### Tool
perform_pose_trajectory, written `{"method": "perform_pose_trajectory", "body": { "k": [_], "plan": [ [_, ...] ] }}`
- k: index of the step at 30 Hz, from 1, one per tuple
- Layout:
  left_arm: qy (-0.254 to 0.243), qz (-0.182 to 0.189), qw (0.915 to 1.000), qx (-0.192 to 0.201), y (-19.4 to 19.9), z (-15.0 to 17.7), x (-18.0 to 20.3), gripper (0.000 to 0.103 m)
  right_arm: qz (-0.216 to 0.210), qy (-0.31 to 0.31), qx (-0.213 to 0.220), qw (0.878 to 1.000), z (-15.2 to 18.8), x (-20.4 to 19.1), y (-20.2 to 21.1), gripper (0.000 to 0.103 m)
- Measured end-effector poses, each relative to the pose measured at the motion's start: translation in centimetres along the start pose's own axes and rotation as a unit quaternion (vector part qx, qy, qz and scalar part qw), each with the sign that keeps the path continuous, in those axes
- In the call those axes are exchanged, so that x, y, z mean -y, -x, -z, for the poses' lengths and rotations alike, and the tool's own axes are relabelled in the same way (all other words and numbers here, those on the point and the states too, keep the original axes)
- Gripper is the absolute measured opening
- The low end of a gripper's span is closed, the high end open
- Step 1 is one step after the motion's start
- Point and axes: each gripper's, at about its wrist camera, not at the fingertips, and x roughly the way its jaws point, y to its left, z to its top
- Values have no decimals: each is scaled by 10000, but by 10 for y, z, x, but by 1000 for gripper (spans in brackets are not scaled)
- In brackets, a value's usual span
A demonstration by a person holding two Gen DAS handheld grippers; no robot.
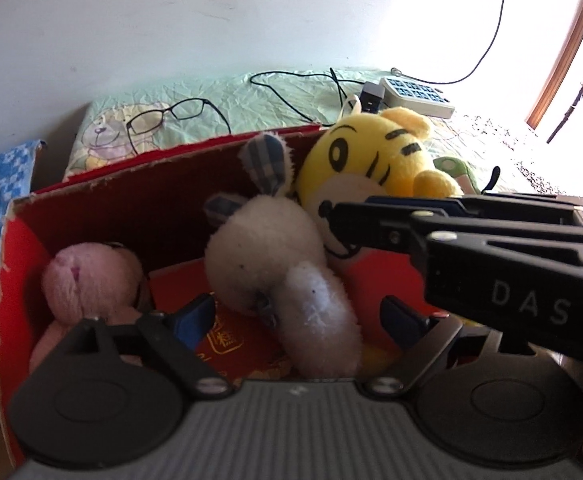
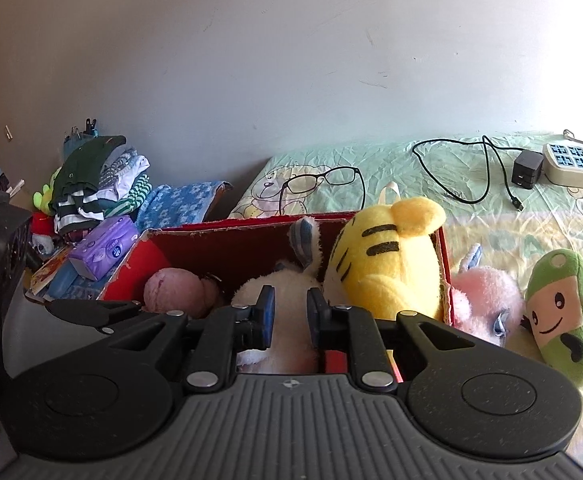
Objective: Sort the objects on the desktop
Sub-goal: 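Open the right tool to release the bunny and withdraw it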
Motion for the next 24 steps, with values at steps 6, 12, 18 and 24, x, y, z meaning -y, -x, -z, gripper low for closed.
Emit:
{"method": "perform_pose_trajectory", "body": {
  "k": [6,12,18,24],
  "plan": [
    [-9,-393,9992,31,16,13,10,95,178,-8,20,9998,8,-1,10,19],
    [197,-637,9977,-92,19,21,4,95,268,-69,48,9996,16,-5,22,21],
    [299,-740,9968,-76,30,28,8,96,356,-265,93,9990,22,-5,32,24],
    [328,-819,9961,-6,41,33,14,98,411,-412,148,9982,29,-8,44,24]
  ]
}}
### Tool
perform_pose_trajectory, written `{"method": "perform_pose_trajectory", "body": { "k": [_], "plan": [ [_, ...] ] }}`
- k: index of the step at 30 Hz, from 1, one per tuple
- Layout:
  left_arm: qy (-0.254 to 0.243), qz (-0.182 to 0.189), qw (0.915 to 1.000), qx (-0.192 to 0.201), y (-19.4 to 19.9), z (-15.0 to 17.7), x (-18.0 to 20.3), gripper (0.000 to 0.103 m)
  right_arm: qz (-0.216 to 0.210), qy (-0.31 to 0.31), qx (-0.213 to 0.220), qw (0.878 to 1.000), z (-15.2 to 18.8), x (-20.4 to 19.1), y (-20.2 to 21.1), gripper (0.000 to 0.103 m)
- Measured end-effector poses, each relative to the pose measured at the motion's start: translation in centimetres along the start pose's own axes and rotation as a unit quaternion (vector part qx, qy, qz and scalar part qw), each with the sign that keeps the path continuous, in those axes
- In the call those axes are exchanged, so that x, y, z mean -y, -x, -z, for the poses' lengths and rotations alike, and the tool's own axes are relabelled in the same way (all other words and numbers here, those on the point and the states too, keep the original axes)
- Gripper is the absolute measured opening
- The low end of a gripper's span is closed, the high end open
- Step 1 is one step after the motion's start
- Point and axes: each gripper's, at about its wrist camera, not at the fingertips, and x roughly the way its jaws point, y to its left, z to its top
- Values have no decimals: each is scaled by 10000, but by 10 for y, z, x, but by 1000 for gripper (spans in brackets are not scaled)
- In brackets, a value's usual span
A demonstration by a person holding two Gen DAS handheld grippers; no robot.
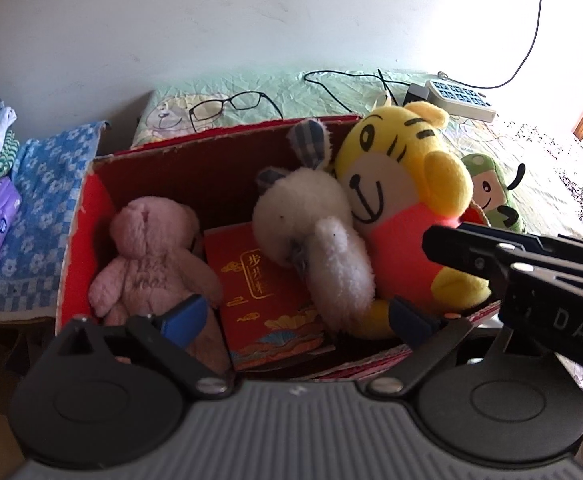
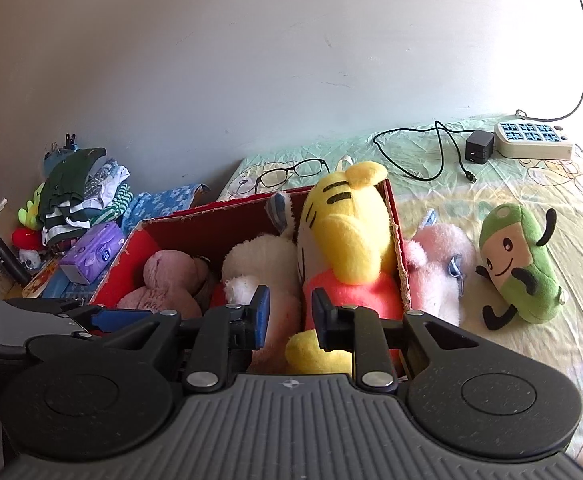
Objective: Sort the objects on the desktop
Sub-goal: 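Open the right tool to release the bunny and withdraw it, then move the right tool back toward the green bean plush on the bed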
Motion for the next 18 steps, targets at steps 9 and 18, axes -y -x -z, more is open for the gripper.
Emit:
{"method": "perform_pose_trajectory", "body": {
  "k": [9,18],
  "plan": [
    [-12,-163,9998,73,12,3,10,99,16,-111,101,9999,4,4,16,28],
    [36,-556,9984,51,13,2,24,99,-167,-114,93,9998,5,22,20,28]
  ]
}}
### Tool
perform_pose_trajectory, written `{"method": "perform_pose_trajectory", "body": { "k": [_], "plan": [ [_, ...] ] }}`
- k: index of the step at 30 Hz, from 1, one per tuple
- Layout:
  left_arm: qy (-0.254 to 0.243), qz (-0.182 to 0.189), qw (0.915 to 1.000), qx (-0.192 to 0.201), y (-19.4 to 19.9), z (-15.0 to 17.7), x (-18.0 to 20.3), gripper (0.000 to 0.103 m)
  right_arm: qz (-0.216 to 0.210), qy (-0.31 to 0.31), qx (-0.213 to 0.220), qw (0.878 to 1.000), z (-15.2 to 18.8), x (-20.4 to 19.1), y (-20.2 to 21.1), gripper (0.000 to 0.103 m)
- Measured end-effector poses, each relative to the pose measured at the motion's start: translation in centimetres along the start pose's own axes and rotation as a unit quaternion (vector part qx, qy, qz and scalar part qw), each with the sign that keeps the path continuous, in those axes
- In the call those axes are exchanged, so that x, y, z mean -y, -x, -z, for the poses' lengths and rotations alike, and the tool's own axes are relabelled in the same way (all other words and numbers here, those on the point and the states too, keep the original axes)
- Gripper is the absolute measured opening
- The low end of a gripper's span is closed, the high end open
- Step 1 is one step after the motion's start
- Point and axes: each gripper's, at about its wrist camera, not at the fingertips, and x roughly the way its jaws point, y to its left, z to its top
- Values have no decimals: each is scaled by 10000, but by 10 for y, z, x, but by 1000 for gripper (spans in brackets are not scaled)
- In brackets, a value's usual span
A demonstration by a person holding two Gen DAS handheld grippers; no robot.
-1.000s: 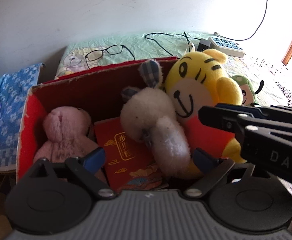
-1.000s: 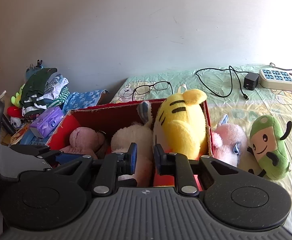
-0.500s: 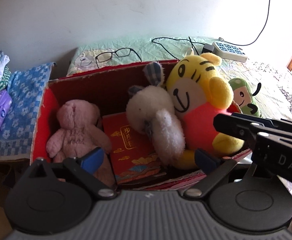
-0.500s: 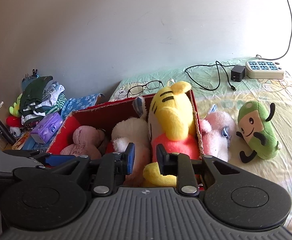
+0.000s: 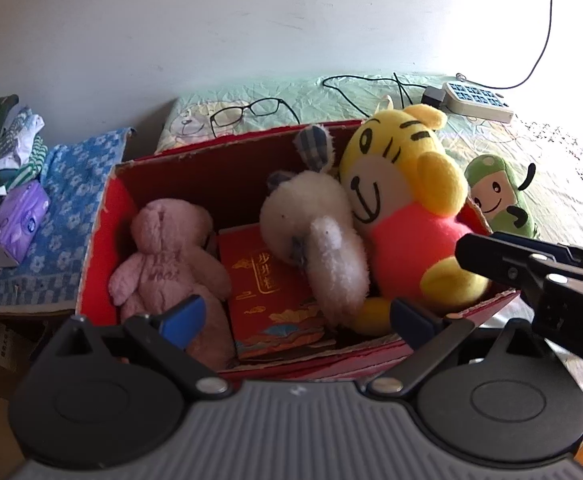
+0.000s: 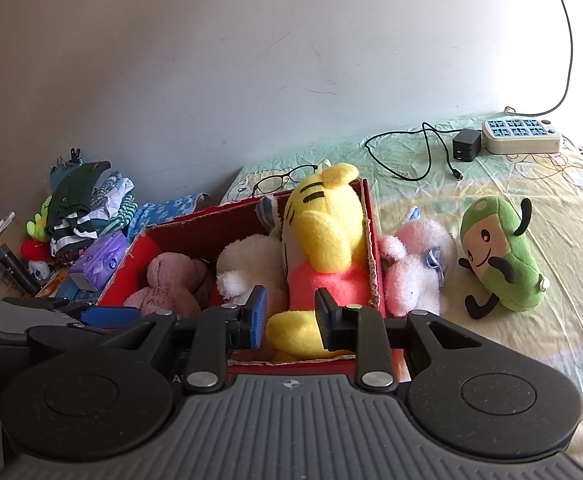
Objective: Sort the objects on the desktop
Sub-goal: 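Move the right tool back toward the green bean plush on the bed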
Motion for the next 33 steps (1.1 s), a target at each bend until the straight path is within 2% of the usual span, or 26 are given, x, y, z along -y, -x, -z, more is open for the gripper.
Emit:
{"method": "perform_pose_trajectory", "body": {
  "k": [15,27,33],
  "plan": [
    [299,-570,9979,-59,3,-7,30,99,-375,165,-308,9987,-12,37,5,28],
    [77,-1220,9925,30,13,-14,60,99,-605,183,-551,9965,-16,65,1,29],
    [-4,-1352,9907,161,22,-21,77,99,-680,131,-605,9958,-18,84,1,29]
  ]
}}
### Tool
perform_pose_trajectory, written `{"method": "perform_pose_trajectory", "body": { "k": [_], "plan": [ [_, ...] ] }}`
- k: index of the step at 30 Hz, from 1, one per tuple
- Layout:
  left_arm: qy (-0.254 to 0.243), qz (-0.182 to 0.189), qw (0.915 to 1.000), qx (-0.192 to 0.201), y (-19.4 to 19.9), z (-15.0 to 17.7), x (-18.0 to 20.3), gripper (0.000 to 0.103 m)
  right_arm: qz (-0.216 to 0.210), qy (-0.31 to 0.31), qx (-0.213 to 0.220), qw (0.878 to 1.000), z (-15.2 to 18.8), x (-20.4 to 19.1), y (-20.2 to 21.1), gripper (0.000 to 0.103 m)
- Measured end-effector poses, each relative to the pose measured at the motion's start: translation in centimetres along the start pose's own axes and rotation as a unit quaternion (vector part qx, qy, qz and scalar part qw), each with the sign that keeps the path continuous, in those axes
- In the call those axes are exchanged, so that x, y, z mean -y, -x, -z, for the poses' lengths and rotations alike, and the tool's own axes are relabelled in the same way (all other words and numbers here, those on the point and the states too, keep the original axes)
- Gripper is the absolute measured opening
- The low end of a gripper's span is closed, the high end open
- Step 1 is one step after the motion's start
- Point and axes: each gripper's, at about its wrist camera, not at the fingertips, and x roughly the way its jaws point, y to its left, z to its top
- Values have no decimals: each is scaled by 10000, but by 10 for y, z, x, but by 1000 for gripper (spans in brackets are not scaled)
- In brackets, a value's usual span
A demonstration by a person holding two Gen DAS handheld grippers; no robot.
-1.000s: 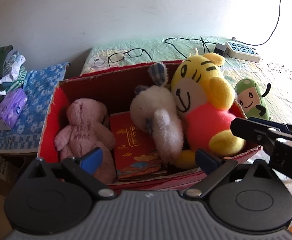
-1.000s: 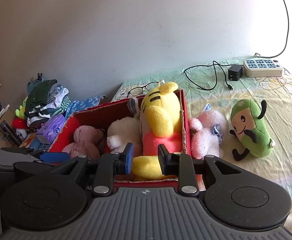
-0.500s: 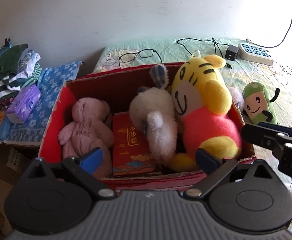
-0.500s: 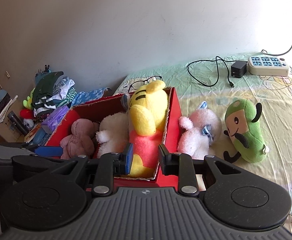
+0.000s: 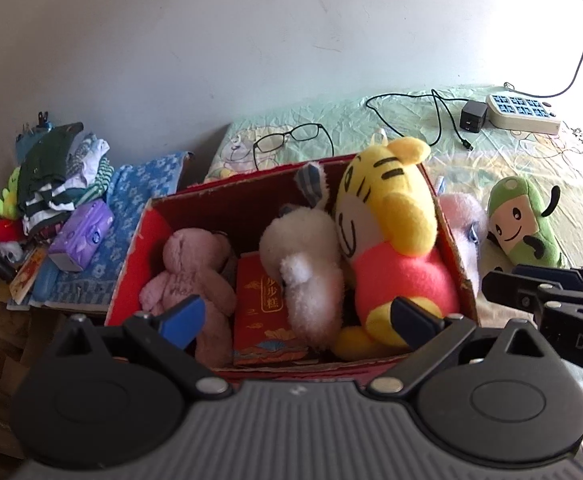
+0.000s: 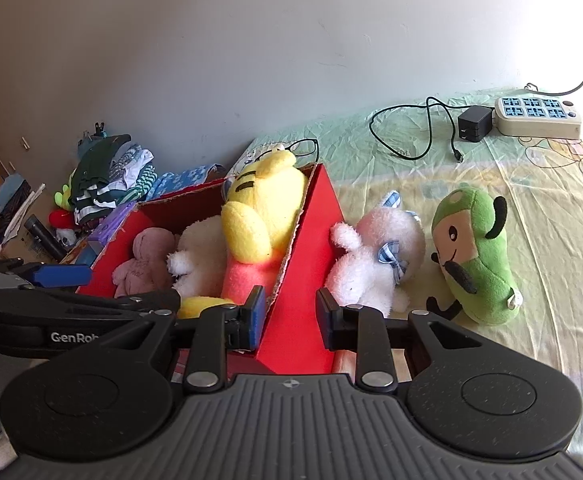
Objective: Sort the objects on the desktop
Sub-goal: 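Move the right tool back toward the green bean plush on the bed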
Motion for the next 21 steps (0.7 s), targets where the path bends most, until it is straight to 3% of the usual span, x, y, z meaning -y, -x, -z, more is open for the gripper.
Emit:
{"method": "perform_pose_trajectory", "body": {
  "k": [7,13,21],
  "plan": [
    [-264,33,9995,140,10,-5,35,99,-25,-178,-60,9998,0,34,7,29],
    [-486,437,9975,266,14,-6,70,99,71,-413,-139,9990,3,69,14,29],
    [-544,1172,9916,40,5,-6,117,92,230,-678,-228,9972,6,120,23,29]
  ]
}}
